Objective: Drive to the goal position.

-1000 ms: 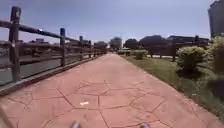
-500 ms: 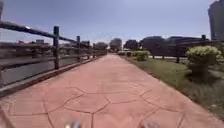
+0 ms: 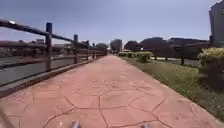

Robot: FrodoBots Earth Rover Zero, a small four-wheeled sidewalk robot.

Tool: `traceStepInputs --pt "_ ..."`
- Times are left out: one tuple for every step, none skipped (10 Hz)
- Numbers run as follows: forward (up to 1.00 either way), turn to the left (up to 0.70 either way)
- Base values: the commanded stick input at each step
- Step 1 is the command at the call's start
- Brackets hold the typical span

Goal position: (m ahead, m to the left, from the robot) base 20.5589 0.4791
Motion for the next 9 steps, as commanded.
traceStepInputs --pt "0.85 0.0" --pt "0.85 0.0" --pt "0.85 0.0" --pt "0.85 0.0" --pt "0.85 0.0" --pt "0.85 0.0" --pt "0.85 0.0" --pt "0.85 -0.08" --pt "0.85 -0.26"
